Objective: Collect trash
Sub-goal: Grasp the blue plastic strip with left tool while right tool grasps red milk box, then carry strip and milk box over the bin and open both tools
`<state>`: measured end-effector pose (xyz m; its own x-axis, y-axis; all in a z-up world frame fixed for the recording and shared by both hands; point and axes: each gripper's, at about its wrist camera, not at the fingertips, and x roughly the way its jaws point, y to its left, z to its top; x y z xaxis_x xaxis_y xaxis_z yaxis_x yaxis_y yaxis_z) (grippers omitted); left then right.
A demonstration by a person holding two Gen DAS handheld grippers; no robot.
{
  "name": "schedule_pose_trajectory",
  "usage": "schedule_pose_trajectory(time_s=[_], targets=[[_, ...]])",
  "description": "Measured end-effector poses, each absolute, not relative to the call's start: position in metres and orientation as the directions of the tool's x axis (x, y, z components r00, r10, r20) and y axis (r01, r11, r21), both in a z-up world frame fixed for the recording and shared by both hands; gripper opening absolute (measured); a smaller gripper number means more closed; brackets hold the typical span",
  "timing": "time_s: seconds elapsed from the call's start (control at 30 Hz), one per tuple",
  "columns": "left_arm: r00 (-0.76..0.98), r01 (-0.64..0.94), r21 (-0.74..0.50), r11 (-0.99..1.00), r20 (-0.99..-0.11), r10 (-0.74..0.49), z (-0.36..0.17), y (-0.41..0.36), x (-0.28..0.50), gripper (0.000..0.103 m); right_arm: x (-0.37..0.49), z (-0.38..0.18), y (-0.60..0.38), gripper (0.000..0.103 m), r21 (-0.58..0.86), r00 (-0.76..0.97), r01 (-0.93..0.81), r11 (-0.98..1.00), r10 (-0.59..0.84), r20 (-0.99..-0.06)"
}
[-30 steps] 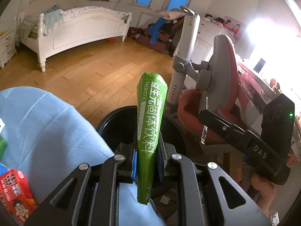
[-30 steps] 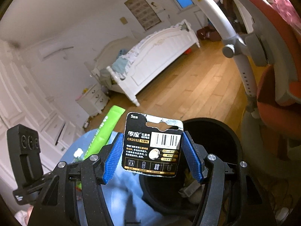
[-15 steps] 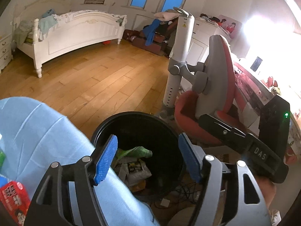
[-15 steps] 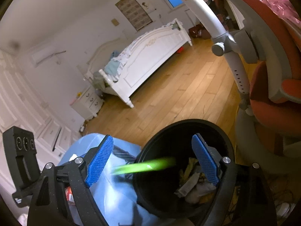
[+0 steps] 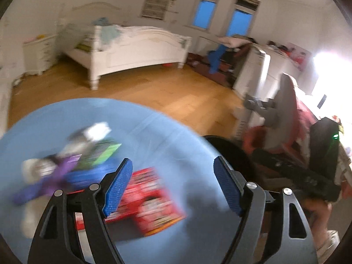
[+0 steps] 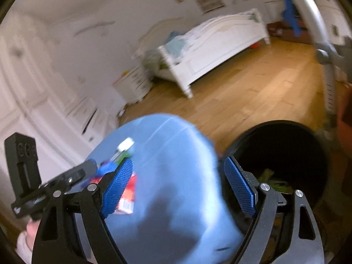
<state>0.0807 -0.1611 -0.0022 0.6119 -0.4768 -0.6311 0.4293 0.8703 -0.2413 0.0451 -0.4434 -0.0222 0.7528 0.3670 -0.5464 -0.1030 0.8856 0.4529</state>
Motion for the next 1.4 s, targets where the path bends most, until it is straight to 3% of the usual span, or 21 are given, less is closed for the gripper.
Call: schedule_pose_trajectory(time_s=[0.2,0.37,0.5,0.57,0.63,0.7,0.77,0.83,0.93,1.03,1.4], targets=[[0.641,0.33,-0.138,0.934,-0.693,-0.329,-0.019,-0.069,0.085,0.076,0.059,-0.024,-0.368,0.084,0.392,0.666,-0.222,0.893,0.432,-0.607],[0.619,0.327,0.021,0.945,-0.76,-0.197,-0.044,-0.019,0.099,0.076,0.069,-0.043,-0.316,0.084,0.321,0.584,-0.27,0.908,0.42,-0.695],[0.596,0.348,0.095,0.933,-0.79,-0.142,-0.061,-0.003,0.112,0.075,0.071,-0.056,-0.29,0.084,0.275,0.547,-0.284,0.918,0.391,-0.74],[0.558,0.372,0.076,0.925,-0.815,-0.157,-0.067,0.0,0.12,0.075,0.071,-0.06,-0.282,0.084,0.249,0.539,-0.288,0.925,0.371,-0.756],[0.549,0.376,0.053,0.925,-0.817,-0.177,-0.065,0.004,0.124,0.066,0.072,-0.061,-0.278,0.083,0.204,0.544,-0.286,0.936,0.334,-0.77],[0.54,0.388,0.036,0.921,-0.819,-0.195,-0.064,0.006,0.129,0.06,0.076,-0.064,-0.276,0.07,0.187,0.533,-0.285,0.94,0.318,-0.784],[0.545,0.4,0.043,0.916,-0.815,-0.2,-0.062,0.003,0.129,0.041,0.078,-0.067,-0.273,0.059,0.15,0.532,-0.267,0.952,0.276,-0.8],[0.55,0.419,0.064,0.906,-0.812,-0.197,-0.061,-0.006,0.125,0.024,0.079,-0.068,-0.273,0.057,0.15,0.535,-0.266,0.952,0.275,-0.799],[0.567,0.427,0.099,0.899,-0.804,-0.18,-0.061,-0.015,0.116,0.01,0.076,-0.066,-0.278,0.055,0.172,0.544,-0.261,0.95,0.292,-0.787],[0.58,0.398,0.073,0.915,-0.793,-0.189,-0.057,-0.013,0.107,0.003,0.071,-0.06,-0.291,0.054,0.197,0.566,-0.254,0.947,0.311,-0.763],[0.647,0.372,-0.067,0.926,-0.696,-0.311,-0.004,-0.027,0.07,0.003,0.039,-0.016,-0.349,0.054,0.398,0.697,-0.223,0.89,0.431,-0.572]])
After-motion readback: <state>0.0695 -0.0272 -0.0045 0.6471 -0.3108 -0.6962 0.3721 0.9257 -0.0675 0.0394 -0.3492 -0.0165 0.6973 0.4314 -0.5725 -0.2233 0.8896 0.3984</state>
